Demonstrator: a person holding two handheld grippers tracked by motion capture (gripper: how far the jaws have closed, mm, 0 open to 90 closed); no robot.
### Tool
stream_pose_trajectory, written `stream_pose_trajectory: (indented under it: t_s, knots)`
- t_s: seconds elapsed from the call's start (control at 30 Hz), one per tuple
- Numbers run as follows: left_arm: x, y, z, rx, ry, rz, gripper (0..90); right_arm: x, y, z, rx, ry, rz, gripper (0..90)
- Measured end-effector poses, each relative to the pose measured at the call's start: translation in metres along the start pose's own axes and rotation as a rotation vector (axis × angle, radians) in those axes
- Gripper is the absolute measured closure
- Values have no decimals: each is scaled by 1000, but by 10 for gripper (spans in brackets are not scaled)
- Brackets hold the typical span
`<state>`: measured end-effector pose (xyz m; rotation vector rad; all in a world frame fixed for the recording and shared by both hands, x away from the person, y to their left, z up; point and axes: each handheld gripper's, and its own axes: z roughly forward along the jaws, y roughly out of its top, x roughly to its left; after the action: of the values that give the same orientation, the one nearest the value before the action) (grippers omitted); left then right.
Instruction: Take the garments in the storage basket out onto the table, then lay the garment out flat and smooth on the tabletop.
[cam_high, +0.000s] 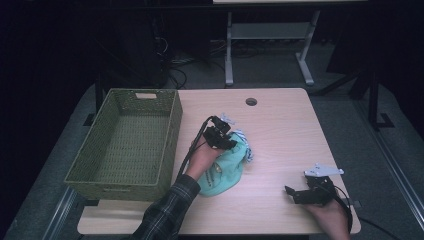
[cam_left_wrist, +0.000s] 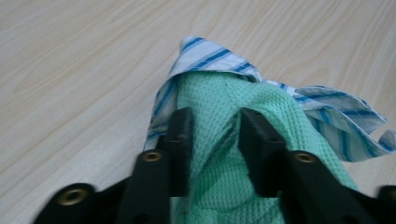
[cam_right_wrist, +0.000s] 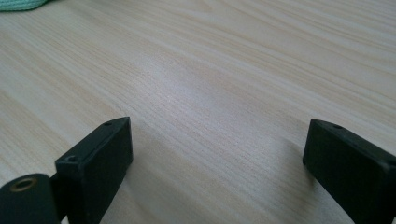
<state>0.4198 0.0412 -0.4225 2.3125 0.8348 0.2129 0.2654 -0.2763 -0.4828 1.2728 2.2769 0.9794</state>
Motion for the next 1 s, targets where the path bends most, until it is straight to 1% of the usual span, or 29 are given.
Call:
stream_pose_trajectory:
  t_s: [0.03,0.07,0.1,0.13,0.27,0.3,0.4,0.47,0.5,0.63,0.67,0.7,0.8,0.83,1.0]
  knots:
    - [0,0,0,1,-5,-6,719,0,0,0,0,0,0,78]
    - [1,0,0,-5,-8,0,781,0,0,0,0,0,0,78]
    - [0,0,0,-9,-11,-11,819,0,0,0,0,0,0,78]
    - [0,1,-1,-10,-10,2,850,0,0,0,0,0,0,78]
    - [-2,3,-6,-15,-10,11,863,0,0,0,0,-1,0,78]
    - [-5,4,-8,-26,-10,11,864,0,0,0,0,-1,1,78]
    - [-7,6,-11,-30,-9,15,867,0,0,0,0,-1,1,78]
    - [-9,8,-13,-37,-11,21,867,0,0,0,0,-1,1,78]
    - [-11,10,-16,-44,-10,35,867,0,0,0,0,-1,1,78]
    - [-15,15,-21,-53,-14,43,867,0,0,0,0,0,3,78]
    - [-17,17,-23,-65,-16,44,867,0,0,0,0,0,3,78]
    - [-20,20,-27,-80,-31,45,868,0,0,0,0,0,2,78]
    - [-23,23,-31,-94,-38,56,868,0,0,0,1,0,3,78]
    - [-26,26,-35,-114,-54,63,867,0,0,0,0,0,2,78]
    - [-33,30,-49,-167,-85,81,867,0,0,0,0,-1,1,78]
